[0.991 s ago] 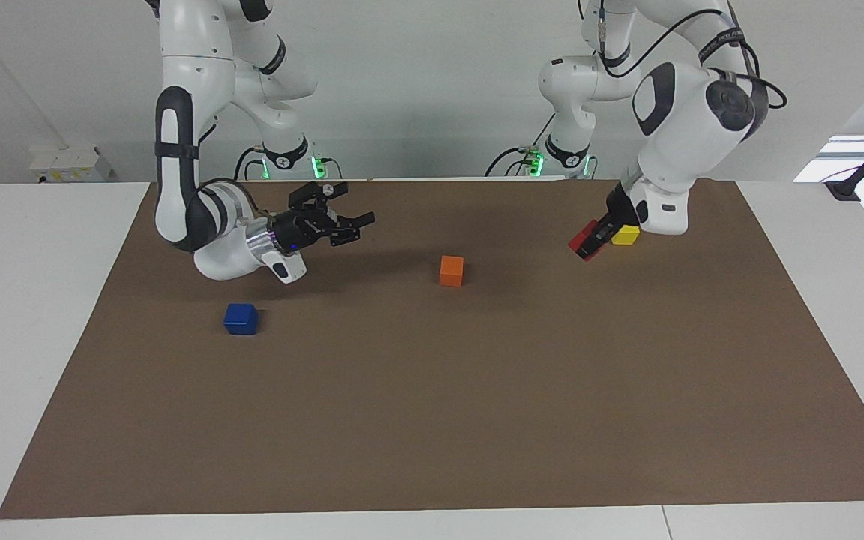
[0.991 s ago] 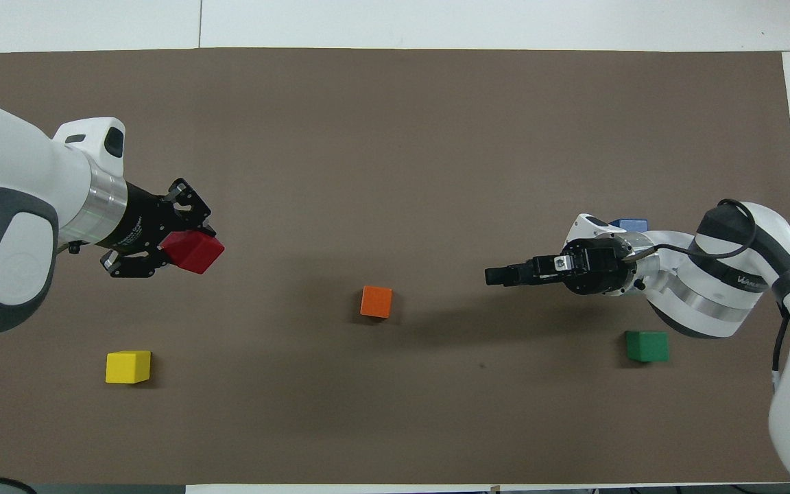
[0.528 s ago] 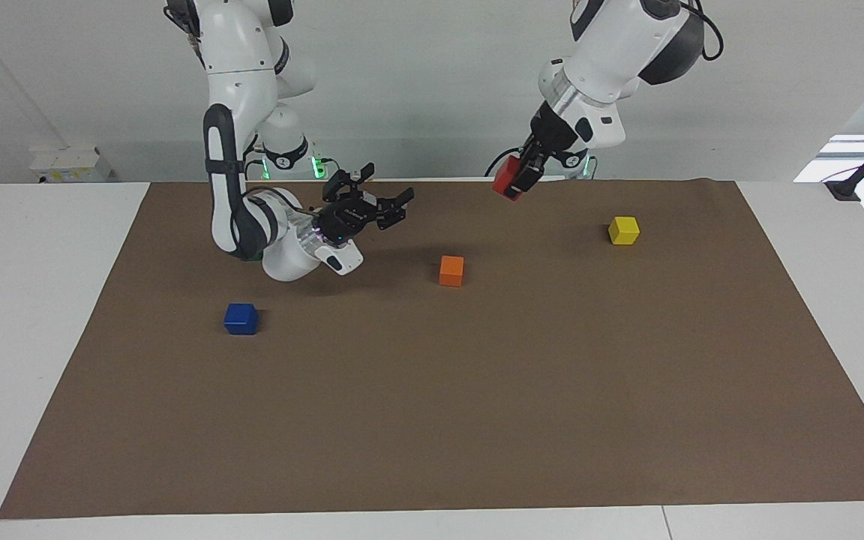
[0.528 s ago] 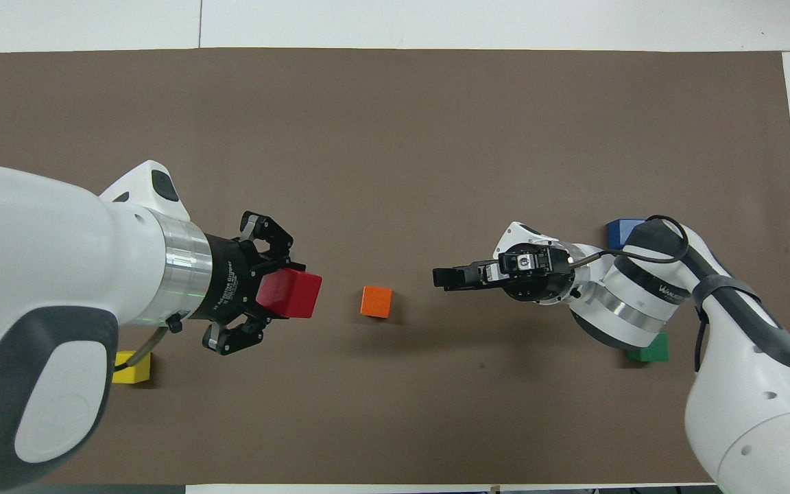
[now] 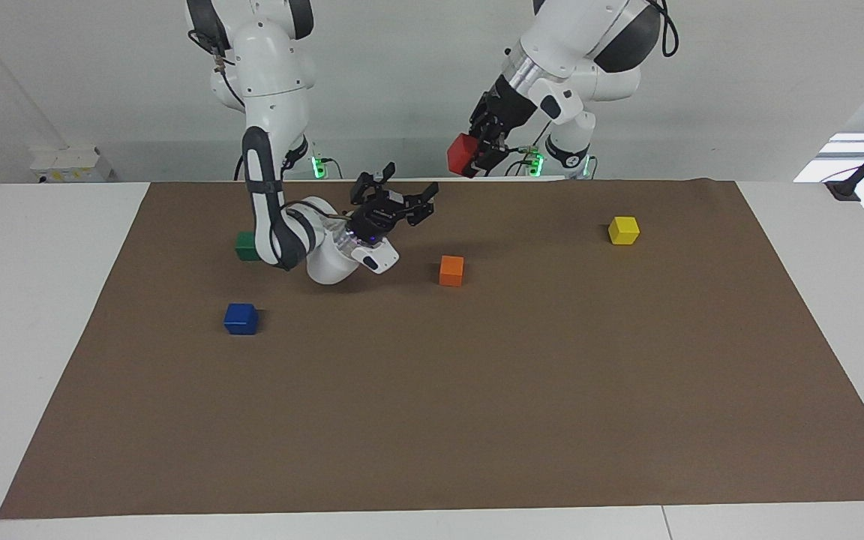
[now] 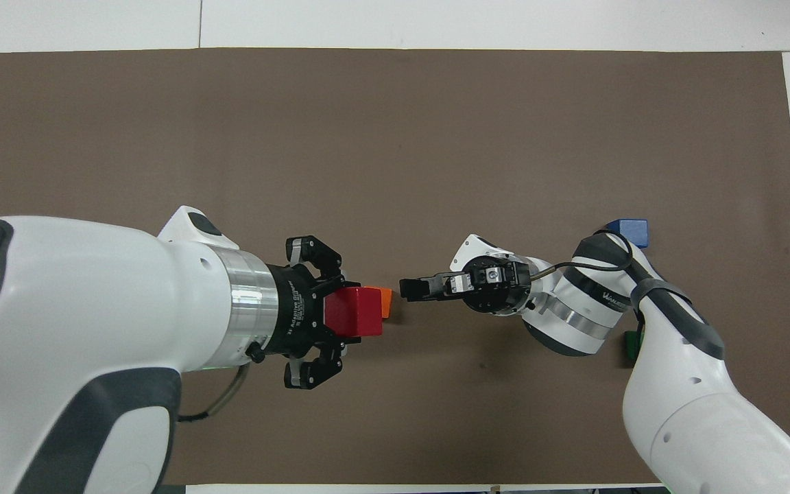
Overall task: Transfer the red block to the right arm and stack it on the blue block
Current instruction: 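Carry the red block toward the right gripper while the right gripper approaches, then close the right gripper on the red block and open the left gripper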
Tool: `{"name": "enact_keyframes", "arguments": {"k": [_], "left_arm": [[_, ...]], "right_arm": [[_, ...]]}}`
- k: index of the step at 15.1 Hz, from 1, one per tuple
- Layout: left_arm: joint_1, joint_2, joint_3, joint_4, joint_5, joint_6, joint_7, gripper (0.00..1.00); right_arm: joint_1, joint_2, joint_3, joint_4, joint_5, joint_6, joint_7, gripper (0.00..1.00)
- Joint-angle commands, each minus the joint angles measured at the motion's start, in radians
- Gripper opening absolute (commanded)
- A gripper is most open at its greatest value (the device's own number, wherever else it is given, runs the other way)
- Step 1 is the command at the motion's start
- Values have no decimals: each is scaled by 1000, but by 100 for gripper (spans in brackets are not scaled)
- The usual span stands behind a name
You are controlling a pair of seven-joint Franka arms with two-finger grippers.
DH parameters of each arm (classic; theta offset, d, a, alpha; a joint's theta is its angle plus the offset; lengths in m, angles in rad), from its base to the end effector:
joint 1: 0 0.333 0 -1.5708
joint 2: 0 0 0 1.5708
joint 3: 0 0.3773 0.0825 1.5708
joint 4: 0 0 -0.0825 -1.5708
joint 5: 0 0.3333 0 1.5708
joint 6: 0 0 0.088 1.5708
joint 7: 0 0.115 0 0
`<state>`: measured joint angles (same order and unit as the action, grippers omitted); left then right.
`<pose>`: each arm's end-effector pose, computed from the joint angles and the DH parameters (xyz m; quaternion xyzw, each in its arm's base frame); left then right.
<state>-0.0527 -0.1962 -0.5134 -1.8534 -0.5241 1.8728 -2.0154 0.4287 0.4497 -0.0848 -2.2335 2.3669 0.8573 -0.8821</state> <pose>0.3564 -0.3105 0.6732 0.6931 0.6840 -0.1724 0.1488 0.4787 0.2874 0.4251 -0.3111 0.0101 0.0485 0.9491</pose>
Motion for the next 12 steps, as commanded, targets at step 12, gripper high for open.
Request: {"name": "enact_keyframes", "arguments": {"k": [12], "left_arm": [[-47, -55, -20, -124, -19, 223, -103, 0]], "right_arm": [[73, 32, 19, 48, 92, 31, -41, 91]]}}
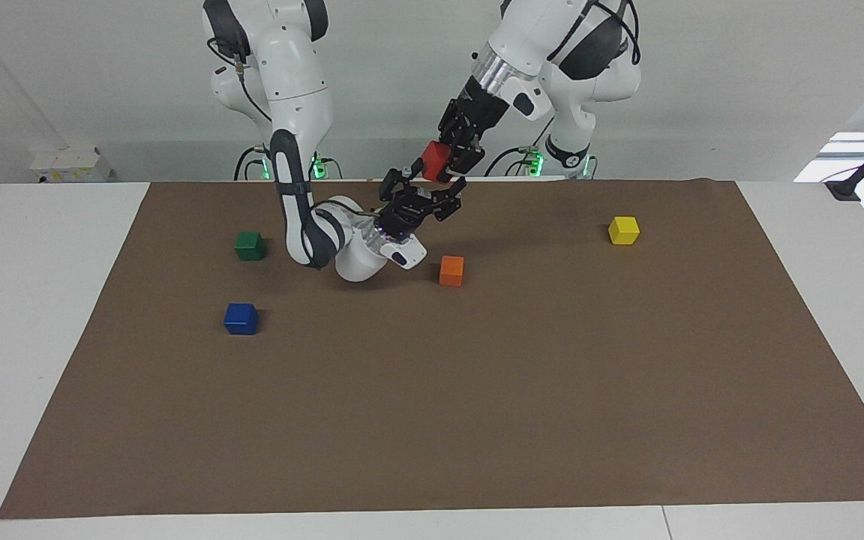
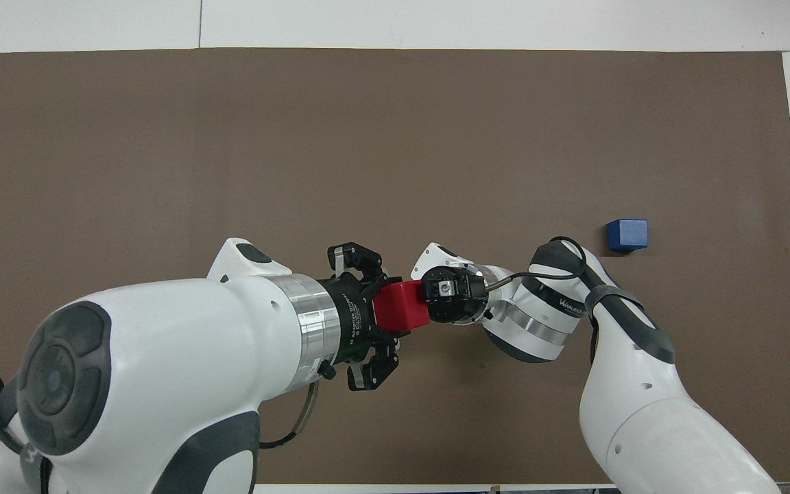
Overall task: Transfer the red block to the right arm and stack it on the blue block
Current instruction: 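Close the right gripper on the red block and open the left gripper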
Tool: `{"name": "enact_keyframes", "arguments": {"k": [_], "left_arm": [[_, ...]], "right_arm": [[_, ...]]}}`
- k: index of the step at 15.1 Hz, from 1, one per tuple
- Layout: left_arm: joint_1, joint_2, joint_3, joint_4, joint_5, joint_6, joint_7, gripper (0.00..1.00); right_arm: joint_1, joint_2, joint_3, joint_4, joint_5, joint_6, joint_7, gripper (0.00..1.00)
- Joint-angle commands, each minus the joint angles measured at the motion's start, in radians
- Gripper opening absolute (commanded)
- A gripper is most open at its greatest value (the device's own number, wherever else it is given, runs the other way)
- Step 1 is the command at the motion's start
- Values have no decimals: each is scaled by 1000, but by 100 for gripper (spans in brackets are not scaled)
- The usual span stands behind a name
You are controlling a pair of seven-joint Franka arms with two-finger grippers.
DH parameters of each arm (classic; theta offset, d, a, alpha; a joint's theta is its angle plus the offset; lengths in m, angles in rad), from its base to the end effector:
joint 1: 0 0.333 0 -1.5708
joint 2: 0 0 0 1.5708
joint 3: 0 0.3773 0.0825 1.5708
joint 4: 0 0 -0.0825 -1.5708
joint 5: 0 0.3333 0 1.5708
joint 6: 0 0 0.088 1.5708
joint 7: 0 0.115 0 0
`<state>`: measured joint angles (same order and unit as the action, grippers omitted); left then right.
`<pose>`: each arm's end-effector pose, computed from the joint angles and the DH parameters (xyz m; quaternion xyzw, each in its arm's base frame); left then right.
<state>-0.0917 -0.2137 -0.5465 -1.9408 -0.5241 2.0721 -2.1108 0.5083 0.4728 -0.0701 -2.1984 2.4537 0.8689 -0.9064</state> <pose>0.3465 -0.3327 0.6586 0.6591 0.7105 -0.1558 0.1909 0.4699 0.3297 0.4262 -0.2938 0.0080 0.0445 0.9548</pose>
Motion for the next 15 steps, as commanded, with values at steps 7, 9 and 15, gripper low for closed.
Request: {"name": "enact_keyframes", "arguments": {"k": [7, 9, 15], "left_arm": [[-10, -46, 13, -52, -17, 16, -3, 0], [-5, -46, 13, -50, -14, 10, 2, 36], [15, -55, 46, -29, -5, -59, 54, 100]], "right_arm": [[7, -10, 4, 8, -4, 114, -45, 0], [7, -13, 4, 9, -5, 113, -43, 0], [4, -14, 4, 11, -5, 110, -45, 0]]}}
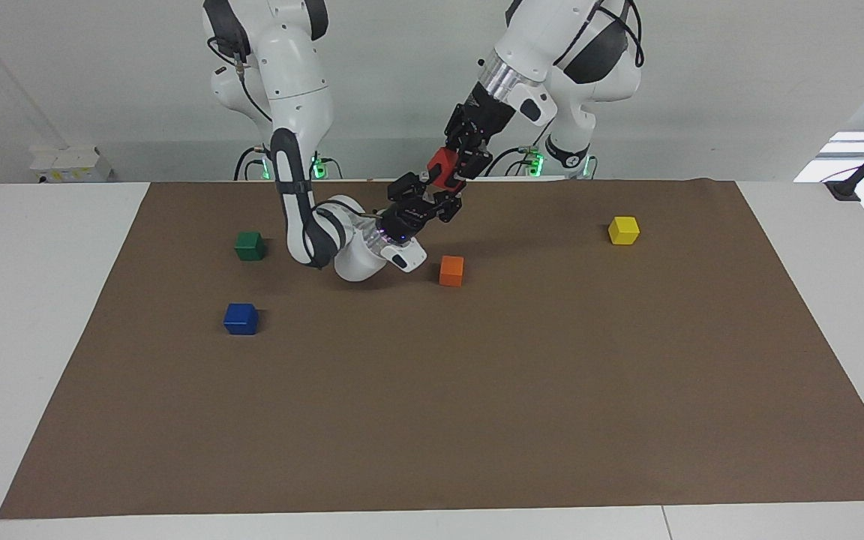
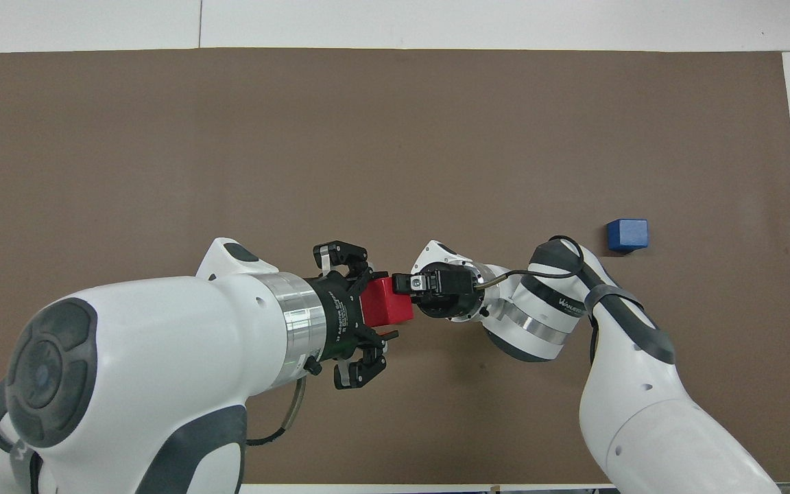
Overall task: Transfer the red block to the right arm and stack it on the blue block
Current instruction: 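Close the right gripper on the red block and open the left gripper, then pull the red block away with the right gripper while the left gripper retracts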
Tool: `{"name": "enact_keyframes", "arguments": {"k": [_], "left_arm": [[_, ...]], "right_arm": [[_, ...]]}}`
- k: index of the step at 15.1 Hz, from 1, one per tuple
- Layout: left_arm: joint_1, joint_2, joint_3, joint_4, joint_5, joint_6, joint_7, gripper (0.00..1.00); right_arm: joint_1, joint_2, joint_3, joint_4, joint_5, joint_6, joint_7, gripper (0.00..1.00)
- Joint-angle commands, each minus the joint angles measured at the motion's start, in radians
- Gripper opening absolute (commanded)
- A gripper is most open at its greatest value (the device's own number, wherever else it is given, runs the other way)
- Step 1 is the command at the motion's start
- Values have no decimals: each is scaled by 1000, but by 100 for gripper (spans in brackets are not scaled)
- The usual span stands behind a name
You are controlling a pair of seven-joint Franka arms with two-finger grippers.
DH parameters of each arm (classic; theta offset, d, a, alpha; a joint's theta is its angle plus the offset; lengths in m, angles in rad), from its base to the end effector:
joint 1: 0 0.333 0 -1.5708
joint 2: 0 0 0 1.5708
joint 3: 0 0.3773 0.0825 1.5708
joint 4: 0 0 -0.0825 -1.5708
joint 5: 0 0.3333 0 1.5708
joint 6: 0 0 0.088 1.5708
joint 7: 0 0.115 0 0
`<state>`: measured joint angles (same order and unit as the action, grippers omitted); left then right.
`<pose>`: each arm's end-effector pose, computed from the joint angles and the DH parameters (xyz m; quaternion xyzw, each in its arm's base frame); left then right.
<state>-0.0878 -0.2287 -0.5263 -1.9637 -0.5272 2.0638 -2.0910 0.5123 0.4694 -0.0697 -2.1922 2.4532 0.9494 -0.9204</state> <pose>0.3483 -0.3210 0.6542 0.6577 0.7135 -0.1527 0.1870 0.4743 0.3344 0.4198 -0.3233 0.0231 0.0319 0.9455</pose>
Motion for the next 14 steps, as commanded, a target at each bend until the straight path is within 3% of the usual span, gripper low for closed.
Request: {"name": "enact_keyframes", "arguments": {"k": [1, 6, 12, 14], "left_arm": [[13, -43, 44, -6, -2, -72, 67, 100], [32, -44, 187, -12, -2, -134, 212, 100], [253, -41, 197, -40, 7, -136, 676, 100], [299, -32, 195, -60, 71, -137, 823, 100]], "right_arm": [[0, -11, 4, 6, -5, 31, -31, 0], [0, -25, 4, 6, -7, 37, -22, 0], [-49, -155, 1, 2, -32, 195, 127, 0], [-67, -179, -1, 8, -68, 262, 158, 0]]}}
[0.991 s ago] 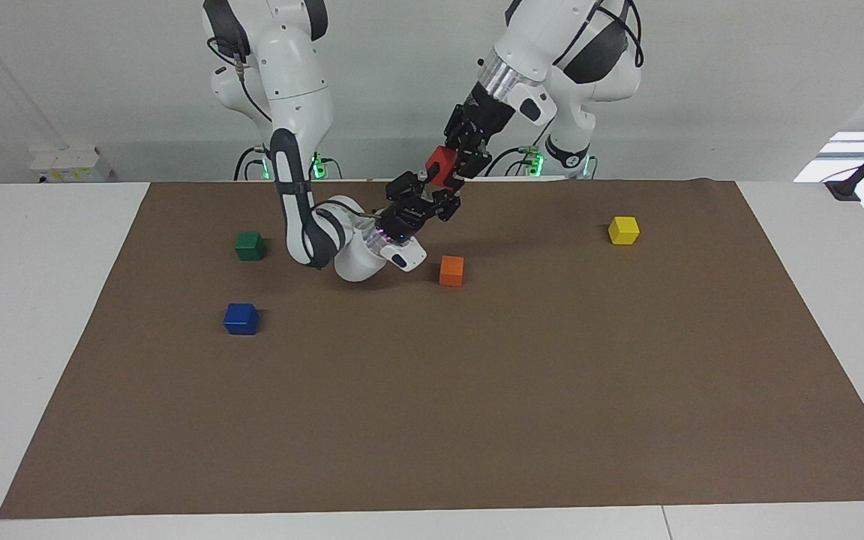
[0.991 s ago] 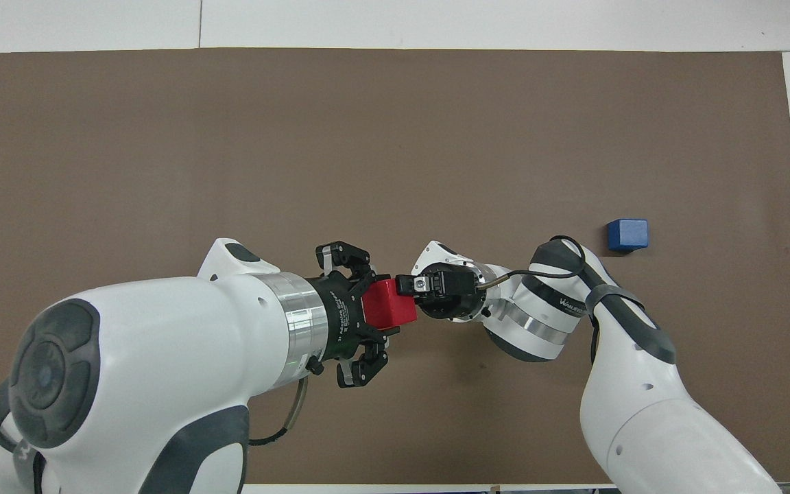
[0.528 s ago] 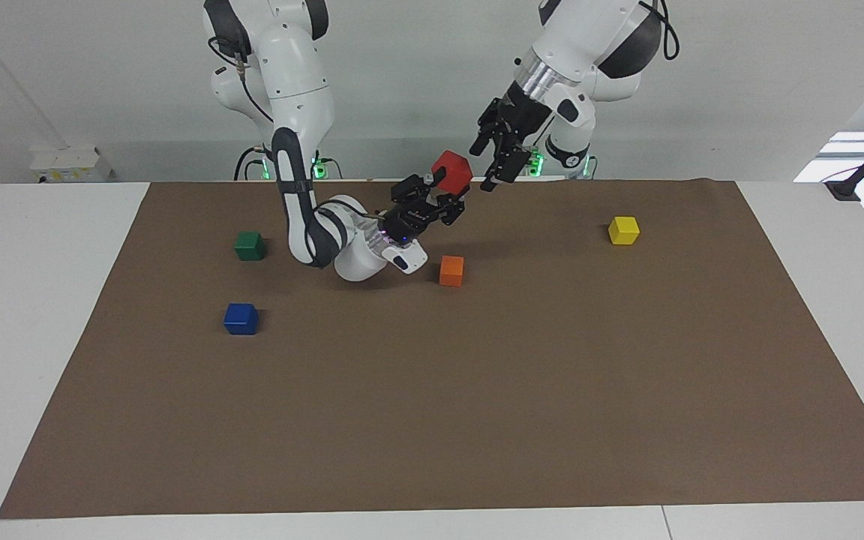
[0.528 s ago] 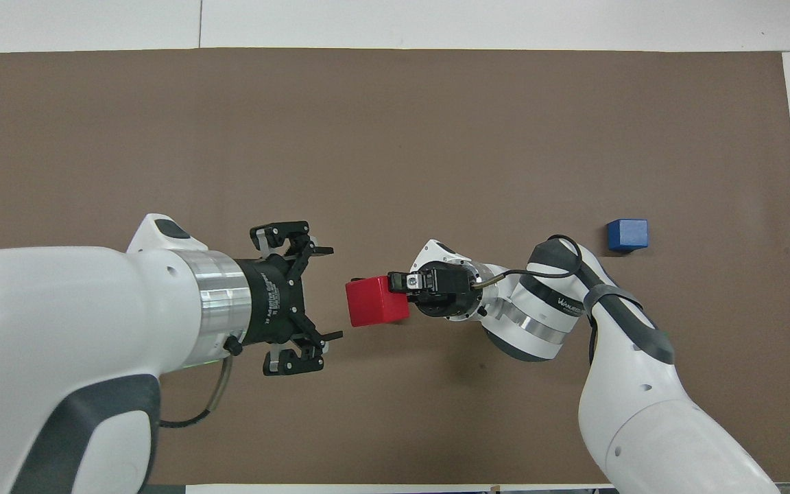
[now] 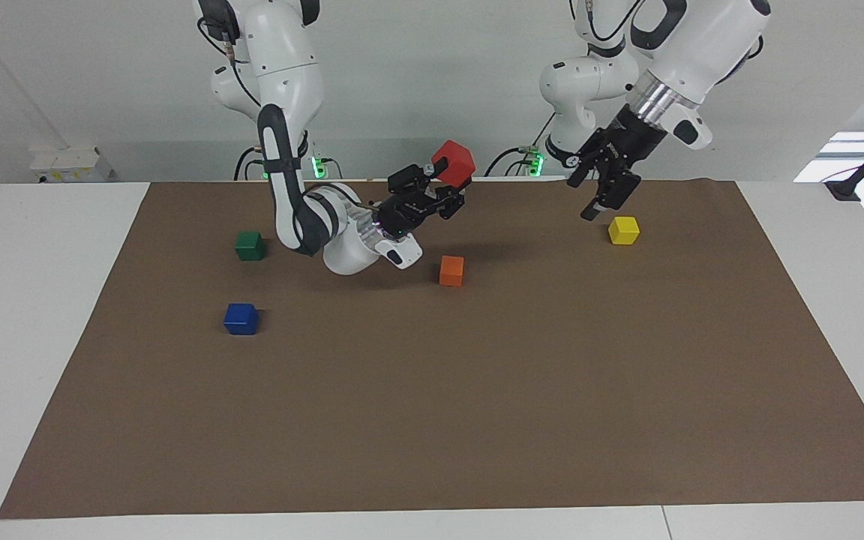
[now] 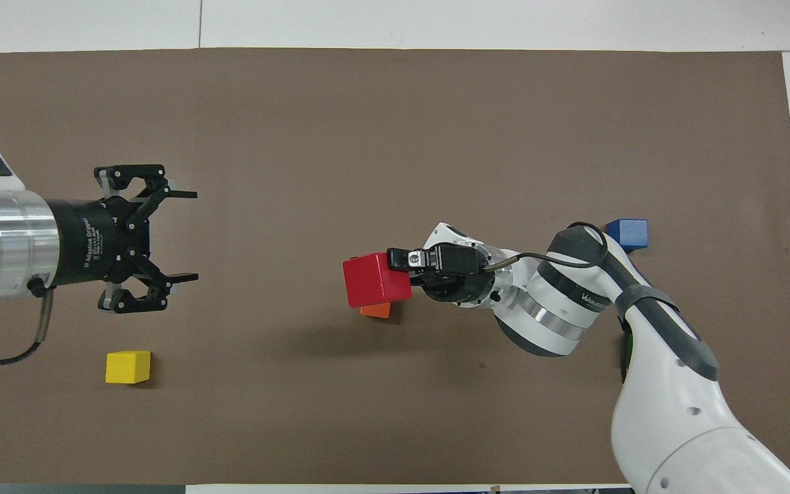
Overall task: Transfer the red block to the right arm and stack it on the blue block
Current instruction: 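Pull the red block away with the right gripper while the left gripper retracts, then move the red block over the blue block with the right gripper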
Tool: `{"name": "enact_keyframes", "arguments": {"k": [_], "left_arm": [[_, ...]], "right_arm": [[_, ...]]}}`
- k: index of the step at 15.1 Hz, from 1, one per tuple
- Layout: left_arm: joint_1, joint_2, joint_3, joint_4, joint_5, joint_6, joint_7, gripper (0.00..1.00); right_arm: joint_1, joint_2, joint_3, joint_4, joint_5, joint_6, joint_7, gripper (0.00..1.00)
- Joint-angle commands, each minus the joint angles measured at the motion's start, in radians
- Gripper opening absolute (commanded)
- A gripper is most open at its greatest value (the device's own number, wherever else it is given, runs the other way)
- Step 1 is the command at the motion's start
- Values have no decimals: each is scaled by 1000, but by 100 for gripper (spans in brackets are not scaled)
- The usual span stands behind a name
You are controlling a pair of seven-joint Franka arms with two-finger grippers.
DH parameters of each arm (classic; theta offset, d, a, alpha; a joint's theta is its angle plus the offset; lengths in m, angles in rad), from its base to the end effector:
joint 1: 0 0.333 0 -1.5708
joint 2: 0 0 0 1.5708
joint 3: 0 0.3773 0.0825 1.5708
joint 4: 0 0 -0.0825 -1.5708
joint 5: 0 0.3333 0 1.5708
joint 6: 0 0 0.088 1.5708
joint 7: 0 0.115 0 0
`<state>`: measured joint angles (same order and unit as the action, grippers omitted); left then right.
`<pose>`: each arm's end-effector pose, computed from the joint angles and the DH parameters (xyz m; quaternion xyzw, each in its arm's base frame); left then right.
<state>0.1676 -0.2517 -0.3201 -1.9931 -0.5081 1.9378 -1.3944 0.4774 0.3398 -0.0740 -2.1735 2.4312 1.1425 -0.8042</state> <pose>0.4294 -0.1242 0.6482 0.7504 0.6220 -0.0759 0.2102 0.4869 0.3144 0.4750 -0.3676 0.0381 0.0348 0.9285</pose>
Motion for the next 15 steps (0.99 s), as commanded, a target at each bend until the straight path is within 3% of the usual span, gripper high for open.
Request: {"name": "enact_keyframes", "arguments": {"k": [1, 7, 9, 12, 15], "left_arm": [[46, 5, -13, -35, 109, -11, 199, 100], [69, 61, -13, -29, 418, -39, 755, 100], [73, 77, -11, -12, 450, -57, 900, 100], [76, 156, -11, 97, 523, -147, 1026, 100], [60, 270, -11, 281, 577, -302, 1213, 100]], "right_arm": [[-51, -67, 3, -11, -72, 107, 62, 0], [-132, -232, 0, 27, -334, 426, 276, 0], [-149, -274, -1, 49, -433, 506, 359, 0], [-184, -309, -1, 78, -622, 584, 413, 0], [-226, -332, -3, 127, -837, 632, 488, 0]]}}
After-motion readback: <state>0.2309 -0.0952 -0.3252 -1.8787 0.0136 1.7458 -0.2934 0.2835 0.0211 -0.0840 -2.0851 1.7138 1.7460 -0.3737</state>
